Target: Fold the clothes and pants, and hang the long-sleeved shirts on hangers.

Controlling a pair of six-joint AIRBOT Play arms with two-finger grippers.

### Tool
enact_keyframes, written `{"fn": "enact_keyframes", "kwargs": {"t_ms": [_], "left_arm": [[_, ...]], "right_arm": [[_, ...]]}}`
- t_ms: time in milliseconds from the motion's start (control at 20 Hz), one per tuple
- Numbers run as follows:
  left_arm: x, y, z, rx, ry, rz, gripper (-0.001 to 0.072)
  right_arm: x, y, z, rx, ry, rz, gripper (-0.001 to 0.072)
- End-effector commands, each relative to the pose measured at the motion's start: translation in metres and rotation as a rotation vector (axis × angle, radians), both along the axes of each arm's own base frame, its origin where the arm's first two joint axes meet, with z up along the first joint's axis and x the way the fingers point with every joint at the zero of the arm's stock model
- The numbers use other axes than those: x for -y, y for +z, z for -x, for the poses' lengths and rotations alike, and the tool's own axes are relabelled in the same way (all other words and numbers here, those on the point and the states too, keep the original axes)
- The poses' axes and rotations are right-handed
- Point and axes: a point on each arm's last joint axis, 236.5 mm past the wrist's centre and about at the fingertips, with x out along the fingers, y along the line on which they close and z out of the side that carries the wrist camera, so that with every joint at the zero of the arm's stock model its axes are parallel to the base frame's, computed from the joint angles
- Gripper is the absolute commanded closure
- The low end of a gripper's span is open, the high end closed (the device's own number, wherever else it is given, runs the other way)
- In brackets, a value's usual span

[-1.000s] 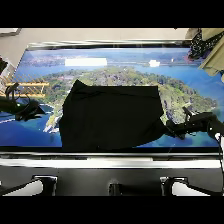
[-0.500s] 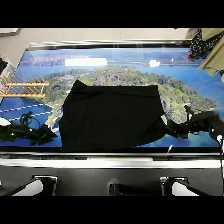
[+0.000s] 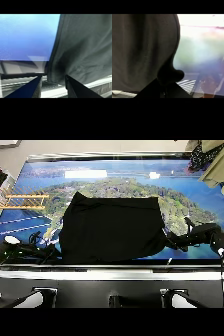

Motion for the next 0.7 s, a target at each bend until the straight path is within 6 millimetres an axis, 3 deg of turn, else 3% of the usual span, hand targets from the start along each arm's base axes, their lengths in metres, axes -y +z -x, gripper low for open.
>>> {"fn": "enact_keyframes", "kwargs": {"t_ms": [0,400,450,500,650], "left_arm": [[0.006,-0.008,0.008,-0.021,0.003,0.004,0.0393],[0.030,-0.017,0.003,-0.004,-0.037,-0.011,0.0413],[0.031,-0.017,0.001,0.003,-0.036,-0.012,0.0629],[0.031,-0.016,-0.001,0.008,-0.034,-0.011,0.0691],[0.026,-0.003,-0.022,0.068,-0.036,-0.022,0.0691]], "right_arm": [[-0.003,0.003,0.000,0.001,-0.003,-0.011,0.0685],[0.000,0.022,-0.006,0.072,-0.005,0.020,0.0686],[0.000,0.024,-0.005,0.074,-0.003,0.020,0.0686],[-0.001,0.025,-0.005,0.076,-0.001,0.019,0.0686],[-0.007,0.037,-0.006,0.115,0.018,0.002,0.0686]]}}
